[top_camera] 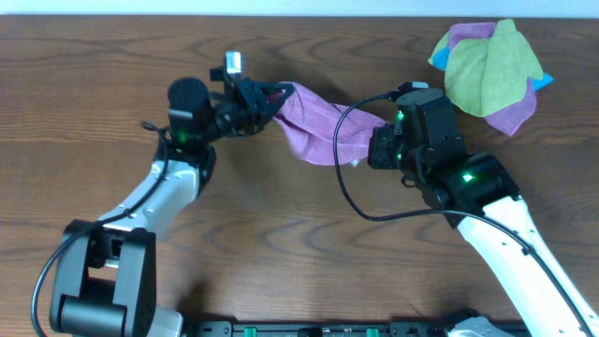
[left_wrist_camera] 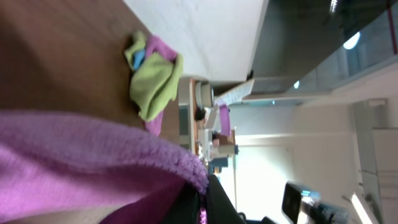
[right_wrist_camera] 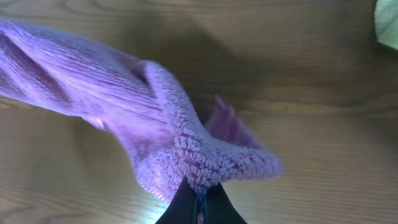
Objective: Fold the cloth
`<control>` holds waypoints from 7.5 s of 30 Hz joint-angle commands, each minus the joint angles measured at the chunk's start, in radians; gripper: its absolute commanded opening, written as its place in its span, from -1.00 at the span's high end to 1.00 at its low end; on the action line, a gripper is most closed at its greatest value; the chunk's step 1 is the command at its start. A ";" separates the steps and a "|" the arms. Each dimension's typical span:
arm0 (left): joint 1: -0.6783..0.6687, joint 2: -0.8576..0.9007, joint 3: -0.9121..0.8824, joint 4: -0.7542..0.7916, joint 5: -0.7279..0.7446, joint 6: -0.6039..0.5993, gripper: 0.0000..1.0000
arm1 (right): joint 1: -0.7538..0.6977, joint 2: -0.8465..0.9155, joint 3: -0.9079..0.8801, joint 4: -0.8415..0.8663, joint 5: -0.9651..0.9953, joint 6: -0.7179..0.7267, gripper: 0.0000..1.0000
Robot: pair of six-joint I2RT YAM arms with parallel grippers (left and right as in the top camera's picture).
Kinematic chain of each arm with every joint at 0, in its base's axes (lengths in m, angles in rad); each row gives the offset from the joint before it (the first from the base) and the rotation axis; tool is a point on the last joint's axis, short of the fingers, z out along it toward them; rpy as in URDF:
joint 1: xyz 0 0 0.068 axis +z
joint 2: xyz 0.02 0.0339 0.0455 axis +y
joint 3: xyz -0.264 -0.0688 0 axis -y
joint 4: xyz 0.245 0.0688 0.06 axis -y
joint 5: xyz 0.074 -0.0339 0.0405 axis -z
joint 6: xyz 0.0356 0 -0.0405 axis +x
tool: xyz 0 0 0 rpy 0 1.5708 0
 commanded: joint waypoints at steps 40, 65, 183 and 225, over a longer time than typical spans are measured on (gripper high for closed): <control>0.187 0.322 0.513 -0.076 0.169 0.073 0.88 | -0.132 0.358 0.314 0.299 0.072 -0.255 0.97; 0.192 0.319 0.513 -1.481 0.241 1.253 0.89 | -0.117 0.359 0.297 -0.258 -0.097 -0.249 0.97; 0.136 0.069 0.075 -0.758 -0.285 0.755 -0.25 | -0.006 0.150 -0.346 0.465 0.204 -0.028 -0.54; -0.032 0.208 0.075 -0.816 -0.450 0.769 0.89 | -0.147 0.005 -0.845 0.821 -0.241 0.668 -0.76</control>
